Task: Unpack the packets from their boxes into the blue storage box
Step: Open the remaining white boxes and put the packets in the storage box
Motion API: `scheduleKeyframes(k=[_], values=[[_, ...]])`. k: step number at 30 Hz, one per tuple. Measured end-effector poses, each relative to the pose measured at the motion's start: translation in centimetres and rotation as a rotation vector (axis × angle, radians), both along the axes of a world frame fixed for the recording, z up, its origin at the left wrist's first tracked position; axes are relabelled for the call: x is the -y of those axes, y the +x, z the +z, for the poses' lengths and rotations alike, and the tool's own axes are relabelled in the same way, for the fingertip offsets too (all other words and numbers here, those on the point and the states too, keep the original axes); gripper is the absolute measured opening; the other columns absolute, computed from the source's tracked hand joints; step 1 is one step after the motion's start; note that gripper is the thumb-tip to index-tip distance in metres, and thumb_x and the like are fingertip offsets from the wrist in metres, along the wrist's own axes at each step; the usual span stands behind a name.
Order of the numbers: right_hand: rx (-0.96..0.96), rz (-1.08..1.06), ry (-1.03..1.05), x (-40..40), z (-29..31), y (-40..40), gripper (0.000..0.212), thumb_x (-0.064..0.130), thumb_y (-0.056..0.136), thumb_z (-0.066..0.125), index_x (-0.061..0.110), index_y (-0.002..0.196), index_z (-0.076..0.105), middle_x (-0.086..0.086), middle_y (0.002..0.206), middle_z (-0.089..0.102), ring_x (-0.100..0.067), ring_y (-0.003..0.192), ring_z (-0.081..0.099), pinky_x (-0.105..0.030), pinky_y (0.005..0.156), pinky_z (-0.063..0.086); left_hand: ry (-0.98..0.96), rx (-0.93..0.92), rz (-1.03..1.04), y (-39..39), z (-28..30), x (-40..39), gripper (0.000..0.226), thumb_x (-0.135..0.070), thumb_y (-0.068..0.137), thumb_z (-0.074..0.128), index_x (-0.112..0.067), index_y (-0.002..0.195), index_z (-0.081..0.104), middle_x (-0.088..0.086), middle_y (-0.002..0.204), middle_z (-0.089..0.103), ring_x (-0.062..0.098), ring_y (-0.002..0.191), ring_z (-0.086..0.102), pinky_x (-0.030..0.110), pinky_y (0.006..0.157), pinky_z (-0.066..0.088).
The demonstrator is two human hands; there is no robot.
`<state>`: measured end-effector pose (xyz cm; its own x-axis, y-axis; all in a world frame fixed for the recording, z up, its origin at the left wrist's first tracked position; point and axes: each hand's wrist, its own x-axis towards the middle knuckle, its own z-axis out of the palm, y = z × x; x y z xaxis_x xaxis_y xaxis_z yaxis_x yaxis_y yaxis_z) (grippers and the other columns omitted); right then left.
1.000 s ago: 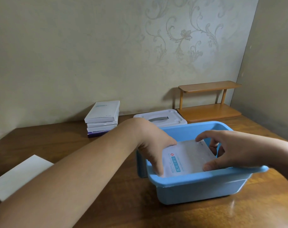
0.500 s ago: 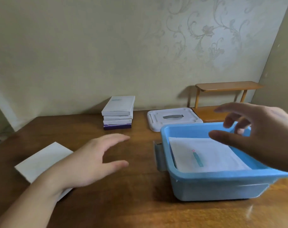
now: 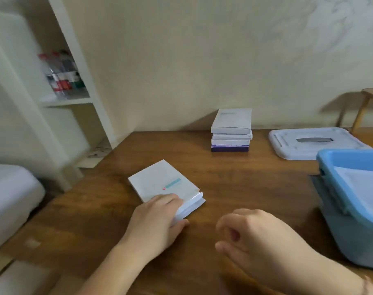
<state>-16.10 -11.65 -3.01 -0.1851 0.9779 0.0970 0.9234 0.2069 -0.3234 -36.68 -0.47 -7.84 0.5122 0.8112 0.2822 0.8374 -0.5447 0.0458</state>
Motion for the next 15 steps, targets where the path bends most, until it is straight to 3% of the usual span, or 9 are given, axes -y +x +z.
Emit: scheduleKeyframes(k=[4,9,11,13,15], values=[[0.017,-0.046,0.096,-3.4,-2.7,-0.9,0.023,0.047,0.093,0.049,0.035,0.111,0.058,0.014,0.095,0.049,-0.013,0.096,0.057,-0.027,0.072,0.046,-0.111,0.008,0.079,-1.6,0.3,-1.7,0.07,-0.077,0.08,0.049,-0.042,0.14,0.043,-0.022,0.149,0.039,0.006,0.137,0.036,0.031,0.106,0.038],[0.066,0.112,0.154,-6.0,-4.8,-2.6,0.036,0.039,0.097,0.045,0.031,0.132,0.052,0.012,0.138,0.04,-0.013,0.127,0.035,-0.03,0.095,0.046,-0.102,-0.079,0.079,-1.6,0.8,-2.0,0.055,-0.064,0.084,0.058,-0.044,0.134,0.047,-0.02,0.144,0.048,0.007,0.124,0.051,0.026,0.089,0.051],[0.084,0.107,0.188,-6.5,-5.6,-2.7,0.036,0.038,0.098,0.044,0.03,0.131,0.052,0.011,0.138,0.043,-0.014,0.127,0.036,-0.029,0.096,0.042,-0.013,-0.126,0.002,-1.6,1.2,-1.9,0.044,-0.061,0.088,0.051,-0.04,0.127,0.054,-0.017,0.136,0.056,0.008,0.114,0.059,0.018,0.075,0.048],[0.11,0.104,0.238,-6.8,-6.0,-2.5,0.033,0.036,0.096,0.046,0.028,0.126,0.055,0.008,0.13,0.049,-0.017,0.121,0.041,-0.03,0.091,0.043,0.054,-0.15,-0.097,-1.9,1.8,-1.9,0.035,-0.055,0.093,0.041,-0.034,0.109,0.064,-0.016,0.114,0.068,0.006,0.09,0.064,0.01,0.06,0.039],[0.185,0.136,0.293,-7.2,-5.8,-2.3,0.027,0.031,0.093,0.051,0.026,0.118,0.06,0.005,0.118,0.054,-0.02,0.108,0.05,-0.031,0.08,0.046,0.074,-0.157,-0.136,-2.0,2.1,-1.8,0.035,-0.046,0.099,0.037,-0.028,0.093,0.068,-0.012,0.095,0.072,0.006,0.072,0.062,0.013,0.056,0.046]])
